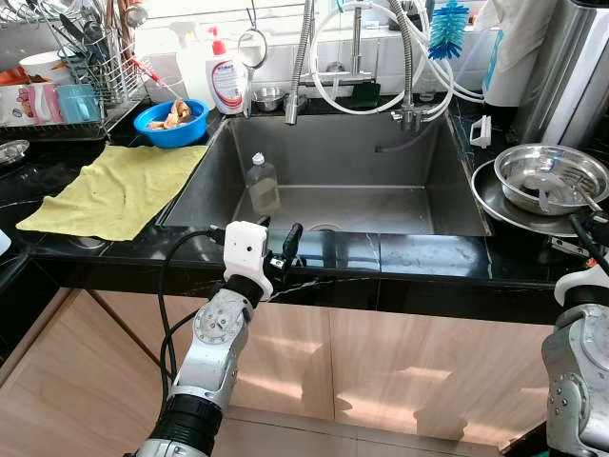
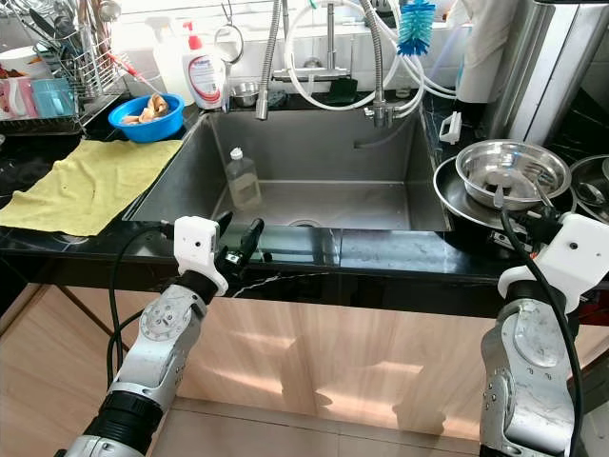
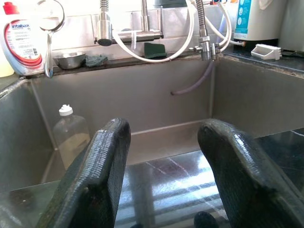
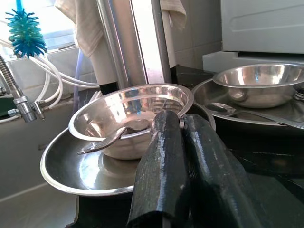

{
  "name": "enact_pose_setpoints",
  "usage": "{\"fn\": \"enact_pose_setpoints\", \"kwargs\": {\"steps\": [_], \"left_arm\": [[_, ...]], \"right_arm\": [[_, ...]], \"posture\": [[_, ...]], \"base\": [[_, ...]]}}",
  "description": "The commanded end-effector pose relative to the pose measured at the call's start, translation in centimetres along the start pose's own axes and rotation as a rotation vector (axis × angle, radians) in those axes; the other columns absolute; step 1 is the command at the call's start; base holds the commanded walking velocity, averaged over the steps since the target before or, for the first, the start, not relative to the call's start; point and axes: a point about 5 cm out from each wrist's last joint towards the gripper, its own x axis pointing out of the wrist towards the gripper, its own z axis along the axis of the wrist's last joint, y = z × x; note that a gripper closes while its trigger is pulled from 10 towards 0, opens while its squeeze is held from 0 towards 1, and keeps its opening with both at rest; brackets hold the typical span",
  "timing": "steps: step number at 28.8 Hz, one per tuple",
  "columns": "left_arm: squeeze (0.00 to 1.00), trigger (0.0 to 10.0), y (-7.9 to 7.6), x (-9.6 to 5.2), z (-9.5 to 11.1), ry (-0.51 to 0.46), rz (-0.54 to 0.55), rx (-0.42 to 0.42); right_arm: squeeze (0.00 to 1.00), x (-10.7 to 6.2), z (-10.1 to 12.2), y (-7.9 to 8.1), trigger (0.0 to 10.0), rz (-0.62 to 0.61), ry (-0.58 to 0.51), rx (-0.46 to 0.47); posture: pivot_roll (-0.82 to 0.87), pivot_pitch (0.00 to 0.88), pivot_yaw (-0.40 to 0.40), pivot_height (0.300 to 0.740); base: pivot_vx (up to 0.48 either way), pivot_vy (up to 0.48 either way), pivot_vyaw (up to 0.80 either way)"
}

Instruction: Kitchen organization

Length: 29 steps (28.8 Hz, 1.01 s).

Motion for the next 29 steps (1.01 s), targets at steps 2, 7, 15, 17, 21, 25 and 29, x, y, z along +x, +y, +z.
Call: {"fn": "enact_pose_setpoints", "kwargs": {"steps": [2, 7, 15, 17, 21, 25, 29], "left_arm": [[0.00, 10.0, 0.5, 0.1, 0.3, -0.003, 0.011, 0.016], [0.00, 10.0, 0.6, 0.1, 0.4, -0.004, 0.015, 0.016], [0.00, 10.0, 0.6, 0.2, 0.4, -0.006, 0.020, 0.014], [0.00, 10.0, 0.6, 0.2, 0.4, -0.008, 0.023, 0.014], [0.00, 10.0, 0.7, 0.2, 0.4, -0.007, 0.029, 0.015], [0.00, 10.0, 0.7, 0.2, 0.3, -0.008, 0.032, 0.013], [0.00, 10.0, 0.8, 0.2, 0.3, -0.008, 0.038, 0.014]], "right_arm": [[0.00, 0.2, 0.7, 0.7, 10.0, 0.037, -0.037, 0.020], [0.00, 0.2, 2.1, 1.5, 10.0, 0.083, -0.112, 0.025], [0.00, 0.2, 3.3, 2.8, 10.0, 0.163, -0.174, 0.000], [0.00, 0.3, 3.8, 3.1, 10.0, 0.184, -0.194, -0.015], [0.00, 0.4, 4.9, 4.8, 10.0, 0.332, -0.217, -0.038], [0.00, 1.1, 5.0, 6.7, 10.0, 0.507, -0.191, -0.079], [0.00, 1.5, 4.6, 8.6, 10.0, 0.674, -0.137, -0.138]], "posture": [[-0.15, 0.000, 0.093, 0.740], [-0.15, 0.000, 0.092, 0.740], [-0.15, 0.000, 0.090, 0.740], [-0.15, 0.000, 0.088, 0.740], [-0.15, 0.000, 0.089, 0.740], [-0.15, 0.000, 0.087, 0.740], [-0.15, 0.000, 0.087, 0.740]], "base": [[0.000, 0.000, 0.00], [0.000, 0.000, 0.00], [0.000, 0.000, 0.00], [0.000, 0.000, 0.00], [0.000, 0.000, 0.00], [0.000, 0.000, 0.00], [0.000, 0.000, 0.00]]}}
